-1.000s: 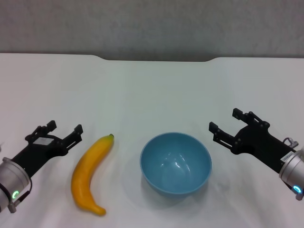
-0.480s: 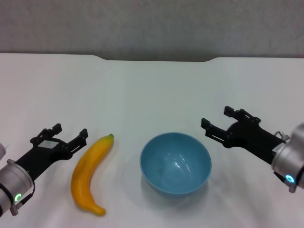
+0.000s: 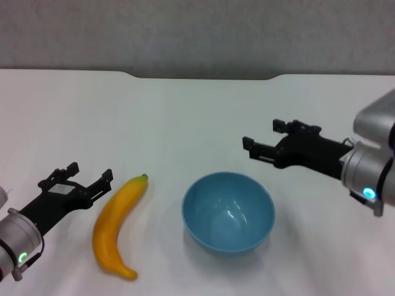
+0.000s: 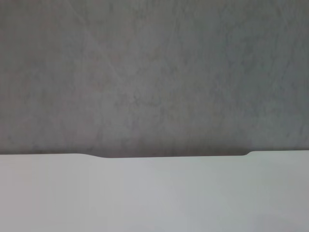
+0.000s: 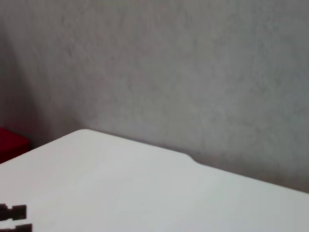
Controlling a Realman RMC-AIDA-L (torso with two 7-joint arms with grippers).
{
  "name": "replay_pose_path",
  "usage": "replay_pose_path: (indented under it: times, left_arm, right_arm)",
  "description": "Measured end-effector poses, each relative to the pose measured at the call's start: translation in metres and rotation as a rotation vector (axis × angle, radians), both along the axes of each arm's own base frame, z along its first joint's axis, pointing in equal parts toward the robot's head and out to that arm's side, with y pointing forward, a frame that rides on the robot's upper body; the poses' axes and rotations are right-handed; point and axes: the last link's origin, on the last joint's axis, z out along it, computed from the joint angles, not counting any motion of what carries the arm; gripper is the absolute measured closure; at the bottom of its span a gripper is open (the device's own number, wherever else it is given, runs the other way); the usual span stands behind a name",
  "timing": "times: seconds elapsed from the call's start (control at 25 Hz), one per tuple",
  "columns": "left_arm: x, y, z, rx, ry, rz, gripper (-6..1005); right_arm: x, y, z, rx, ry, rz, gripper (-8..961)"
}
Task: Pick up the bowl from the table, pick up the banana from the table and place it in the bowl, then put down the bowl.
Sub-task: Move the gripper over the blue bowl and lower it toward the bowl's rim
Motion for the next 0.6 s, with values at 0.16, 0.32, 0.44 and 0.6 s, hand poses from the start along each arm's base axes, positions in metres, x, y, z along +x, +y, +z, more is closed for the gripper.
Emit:
replay_pose_path:
  times: [0.16,0.32,0.44,0.6]
  left_arm:
    - [0.000,0.001,0.000,0.000,0.006,0.002,123]
    - [0.000,0.002,0.000,0.004,0.004,0.005,123]
    - [0.001,0.003,0.000,0.001,0.007,-0.001,123]
    - [0.002,0.004,0.000,0.003,0.005,-0.003,123]
  right_arm:
    - [-0.015,0.007,0.019,-0.041,-0.058,-0.028,98]
    - [-0.032,0.018,0.032,-0.107,-0.110,-0.081,99]
    - [-0.034,0.027,0.041,-0.168,-0.121,-0.167,101]
    - [-0.033,0.041,0.049,-0.247,-0.137,-0.264,102]
